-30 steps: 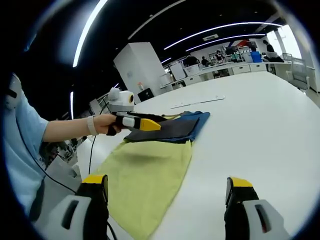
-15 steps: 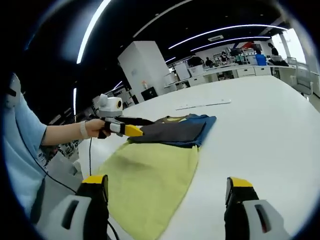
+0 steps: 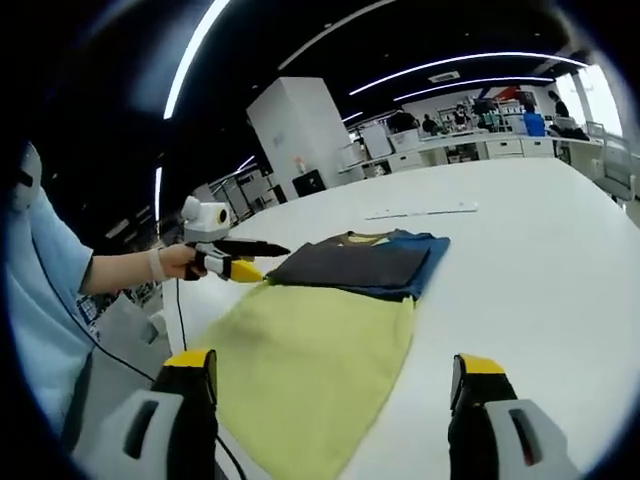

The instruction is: Fold the garment on the visible template until the final outline fits inside the template.

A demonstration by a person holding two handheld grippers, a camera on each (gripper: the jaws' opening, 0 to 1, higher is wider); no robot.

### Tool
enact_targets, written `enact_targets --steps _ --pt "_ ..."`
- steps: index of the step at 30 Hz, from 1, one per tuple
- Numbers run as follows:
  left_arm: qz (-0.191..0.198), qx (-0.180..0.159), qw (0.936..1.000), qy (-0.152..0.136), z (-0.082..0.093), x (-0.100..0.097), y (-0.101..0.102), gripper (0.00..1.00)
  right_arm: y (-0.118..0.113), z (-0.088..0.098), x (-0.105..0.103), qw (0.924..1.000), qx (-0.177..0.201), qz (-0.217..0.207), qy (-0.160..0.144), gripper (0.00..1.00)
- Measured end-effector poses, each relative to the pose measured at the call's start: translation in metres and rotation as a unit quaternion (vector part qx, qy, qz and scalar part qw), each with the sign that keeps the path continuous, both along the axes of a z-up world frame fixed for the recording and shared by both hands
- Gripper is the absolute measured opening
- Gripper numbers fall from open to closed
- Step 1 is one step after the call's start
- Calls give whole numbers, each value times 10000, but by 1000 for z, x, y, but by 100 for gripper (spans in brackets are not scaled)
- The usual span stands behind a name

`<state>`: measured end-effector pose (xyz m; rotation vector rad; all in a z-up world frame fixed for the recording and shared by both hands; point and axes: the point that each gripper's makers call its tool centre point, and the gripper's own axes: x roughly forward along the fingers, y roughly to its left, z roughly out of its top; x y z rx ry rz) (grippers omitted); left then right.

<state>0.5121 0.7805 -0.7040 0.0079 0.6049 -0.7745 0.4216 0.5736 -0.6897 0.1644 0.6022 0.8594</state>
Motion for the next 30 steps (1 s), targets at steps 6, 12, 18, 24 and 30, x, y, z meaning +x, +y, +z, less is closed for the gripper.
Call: enact_targets --steps 6,12,18,24,30 --pt "62 -83 9999 65 1 -16 13 86 3 1 -5 10000 -26 53 -4 98" --pt "126 -182 9997 81 3 -31 25 85 1 3 -12 10000 -37 36 6 98" --pt "70 -170 9998 89 3 -48 35 84 -1 3 -16 9999 -119 32 22 98" --pt "129 -131 9998 100 2 -62 49 83 -5 6 -16 9998 -215 -6 -23 98" --pt "218 -114 9996 163 -1 -77 67 80 -4 2 -24 9996 -264 65 79 95"
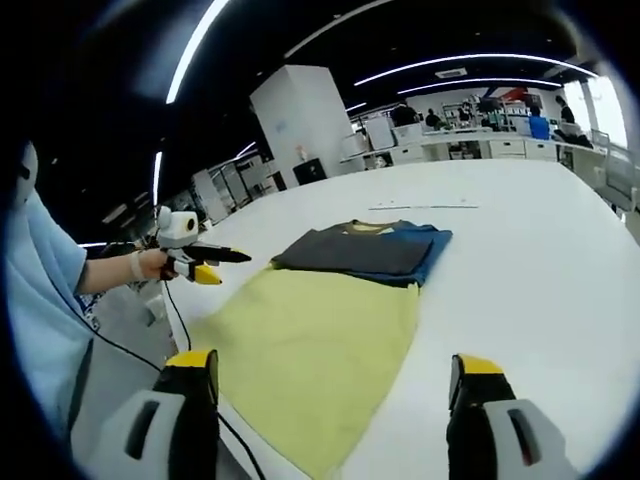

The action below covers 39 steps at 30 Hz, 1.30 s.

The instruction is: Fold the garment on the visible template until the final outline fits inside the template.

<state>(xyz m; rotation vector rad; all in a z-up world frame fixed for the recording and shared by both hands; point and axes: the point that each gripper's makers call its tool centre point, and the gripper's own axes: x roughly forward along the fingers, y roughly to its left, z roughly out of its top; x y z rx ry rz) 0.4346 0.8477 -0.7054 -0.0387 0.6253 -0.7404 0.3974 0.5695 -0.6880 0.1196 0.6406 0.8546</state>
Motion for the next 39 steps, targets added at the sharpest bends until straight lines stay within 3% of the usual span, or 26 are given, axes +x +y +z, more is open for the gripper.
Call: enact_targets --steps 3,14,20,28,35,39 --pt "-21 -4 10000 2 0 -10 6 78 2 -5 -6 10000 -38 27 84 90" --pt "-199 203 9992 278 -14 -50 30 70 -7 -30 -23 9984 -478 159 247 86" --pt "-291 351 9974 560 -26 -73 39 57 -12 -42 -35 9961 -767 308 316 81" --pt "-194 241 9932 1125 -44 -103 45 48 -15 -55 -49 9934 -929 424 523 71" --pt "-291 274 9898 1370 -53 -122 46 39 -19 -65 -57 9910 -1031 435 729 57" --pt "-254 246 9888 1449 -55 -127 48 32 -22 -72 -63 9882 -1202 468 828 36"
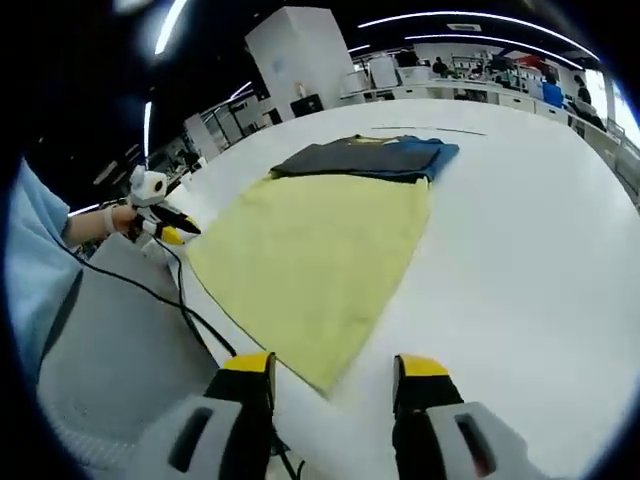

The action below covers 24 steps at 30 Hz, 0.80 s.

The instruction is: Fold the garment on the visible template until the final outline fits inside the template.

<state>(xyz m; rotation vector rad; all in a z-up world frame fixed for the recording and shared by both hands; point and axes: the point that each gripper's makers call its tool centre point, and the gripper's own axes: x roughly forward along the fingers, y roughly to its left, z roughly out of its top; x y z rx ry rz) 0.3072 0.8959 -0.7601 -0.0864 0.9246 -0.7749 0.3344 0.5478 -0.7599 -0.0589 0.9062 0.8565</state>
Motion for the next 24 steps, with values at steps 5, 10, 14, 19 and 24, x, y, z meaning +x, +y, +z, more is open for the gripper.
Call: enact_targets --steps 5,10,14,19,24 --pt "113 -66 9997 199 -2 -7 0 28 -2 -6 -1 9994 134 -226 212 24" --pt "349 -309 9980 415 -5 -14 -2 21 2 -10 -3 9985 201 -308 393 8" --pt "476 -378 9972 429 -7 -11 -4 17 9 -11 -1 9970 307 -474 524 3" --pt "489 -321 9973 455 -7 -11 -7 13 10 -9 -1 9959 350 -576 598 0" --pt "543 -219 9970 505 -9 -11 -4 1 9 -5 -2 9943 463 -699 661 0"
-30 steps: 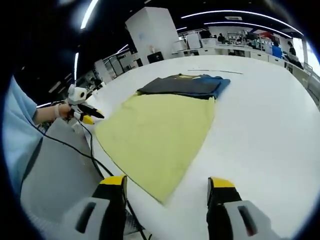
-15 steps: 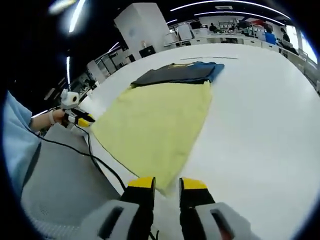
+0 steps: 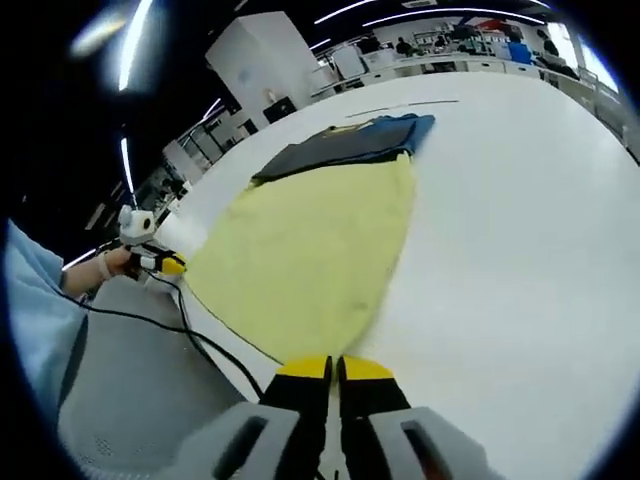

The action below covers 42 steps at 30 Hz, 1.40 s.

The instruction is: Fold the garment on the visible template until the final outline fits inside the template.

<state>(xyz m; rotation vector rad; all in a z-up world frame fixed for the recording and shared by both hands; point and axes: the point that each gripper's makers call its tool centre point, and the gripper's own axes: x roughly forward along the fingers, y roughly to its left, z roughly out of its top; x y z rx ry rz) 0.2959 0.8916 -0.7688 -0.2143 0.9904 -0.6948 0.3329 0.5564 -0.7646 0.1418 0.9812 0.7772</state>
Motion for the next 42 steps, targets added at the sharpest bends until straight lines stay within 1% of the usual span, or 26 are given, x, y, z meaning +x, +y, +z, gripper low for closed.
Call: enact_targets --steps 2,5,8,11,14,21,23,25,27,29,31,33,34,35,36,37,38,39,40,41,42 --pt "24 -57 10000 13 1 -1 -1 1 -2 3 0 10000 29 -58 15 0" --pt "-13 -13 10000 -48 3 -2 0 0 -2 10 -1 9997 181 -144 52 0" --pt "-145 -33 9998 -117 8 -5 -2 0 -4 16 -2 9992 296 -251 71 0" --pt "-140 -93 9998 -68 12 -8 -2 0 -6 24 -6 9981 463 -376 160 0" --pt "-160 -166 9997 -37 17 -12 -3 0 -6 28 -11 9975 532 -418 207 0" --pt "-187 -250 9994 138 17 -26 -2 0 -9 24 -30 9964 569 -454 443 0" --pt "-153 -288 9994 151 18 -26 -2 0 -9 23 -31 9957 588 -505 503 0" --pt "-33 -391 9991 161 23 -21 -1 0 -8 25 -29 9946 646 -573 570 0" --pt "48 -498 9987 110 31 -14 -1 0 -9 28 -26 9934 693 -634 661 0" --pt "150 -643 9978 25 43 -3 -1 0 -8 34 -21 9925 779 -644 688 0" --pt "274 -822 9962 -79 57 12 0 0 -7 45 -10 9903 950 -744 682 0" --pt "342 -984 9942 -261 75 29 0 0 -6 57 5 9873 1125 -888 690 0" --pt "341 -1028 9935 -345 82 37 0 0 -5 64 13 9856 1252 -944 640 0" --pt "368 -1074 9926 -427 91 48 1 0 -3 73 25 9826 1421 -1031 614 0" --pt "385 -1126 9917 -494 99 61 1 0 -3 79 33 9805 1519 -1090 603 0" --pt "384 -1151 9911 -539 105 69 2 0 -2 87 46 9783 1631 -1151 562 0" --pt "384 -1169 9904 -633 111 82 3 0 -2 92 54 9765 1711 -1194 535 0" --pt "384 -1182 9899 -685 115 91 3 0 -1 100 69 9732 1870 -1248 491 0" --pt "388 -1188 9896 -711 119 99 4 0 0 105 77 9714 1945 -1279 468 0" --pt "406 -1215 9886 -786 124 111 4 0 0 112 91 9686 2053 -1335 431 0" --pt "418 -1227 9883 -805 125 115 5 0 1 117 99 9670 2125 -1353 380 0"
